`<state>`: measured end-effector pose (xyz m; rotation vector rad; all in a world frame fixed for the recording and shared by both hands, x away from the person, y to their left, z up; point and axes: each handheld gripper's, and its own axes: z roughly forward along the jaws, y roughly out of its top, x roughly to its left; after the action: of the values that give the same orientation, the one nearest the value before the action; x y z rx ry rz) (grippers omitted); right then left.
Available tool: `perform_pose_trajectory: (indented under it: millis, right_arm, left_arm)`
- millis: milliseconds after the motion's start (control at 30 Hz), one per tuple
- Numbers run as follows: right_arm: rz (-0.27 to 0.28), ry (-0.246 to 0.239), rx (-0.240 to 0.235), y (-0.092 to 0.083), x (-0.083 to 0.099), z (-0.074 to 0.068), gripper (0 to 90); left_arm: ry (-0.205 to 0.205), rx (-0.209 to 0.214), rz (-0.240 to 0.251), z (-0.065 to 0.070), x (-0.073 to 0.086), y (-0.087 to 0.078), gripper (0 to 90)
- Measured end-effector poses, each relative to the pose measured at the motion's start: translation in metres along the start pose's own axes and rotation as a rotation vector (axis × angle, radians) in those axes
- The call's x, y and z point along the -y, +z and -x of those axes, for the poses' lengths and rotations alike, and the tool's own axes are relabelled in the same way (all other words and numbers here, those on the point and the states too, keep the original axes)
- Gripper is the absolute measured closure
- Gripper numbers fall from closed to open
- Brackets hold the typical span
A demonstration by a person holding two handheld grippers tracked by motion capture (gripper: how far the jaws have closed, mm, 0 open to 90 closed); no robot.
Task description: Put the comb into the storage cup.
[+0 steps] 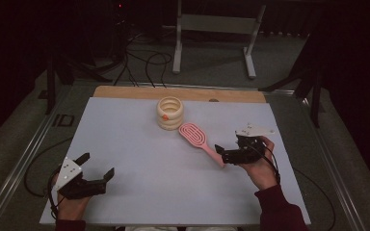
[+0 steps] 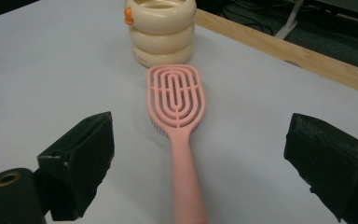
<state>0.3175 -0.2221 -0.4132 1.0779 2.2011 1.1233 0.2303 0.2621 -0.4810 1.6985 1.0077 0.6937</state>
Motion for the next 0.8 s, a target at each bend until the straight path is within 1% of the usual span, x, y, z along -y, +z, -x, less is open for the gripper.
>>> perform_pose_trajectory:
  millis: [167, 300, 400, 467, 567, 667, 700, 800]
  right_arm:
    - [-0.016, -0.005, -0.001, 0.008, -0.01, 0.001, 8.5]
    - [-0.031, -0.021, 0.003, 0.017, -0.017, 0.002, 8.5]
    - [-0.054, -0.033, 0.006, 0.024, -0.024, 0.001, 8.5]
    - [-0.06, -0.048, 0.002, 0.029, -0.029, 0.001, 8.5]
    - [-0.08, -0.053, -0.007, 0.037, -0.035, 0.001, 8.5]
    - [-0.102, -0.075, -0.013, 0.047, -0.038, 0.001, 8.5]
    - [-0.102, -0.075, -0.013, 0.047, -0.038, 0.001, 8.5]
    - [-0.139, -0.096, -0.025, 0.06, -0.039, 0.0, 8.5]
  left_arm:
    - [-0.001, 0.001, -0.003, 0.0, 0.0, 0.001, 0.0]
    - [0.0, 0.003, -0.004, 0.0, 0.0, 0.001, 0.0]
    - [-0.004, 0.002, -0.003, 0.0, 0.001, 0.001, 0.0]
    - [-0.004, 0.002, -0.003, 0.0, 0.001, 0.001, 0.1]
    - [-0.004, 0.003, -0.003, 0.0, 0.001, 0.001, 0.0]
    - [-0.003, 0.004, -0.004, 0.0, 0.001, 0.001, 0.1]
    - [-0.003, 0.004, -0.004, 0.0, 0.001, 0.001, 0.0]
    - [-0.003, 0.004, -0.004, -0.001, 0.001, 0.0, 0.1]
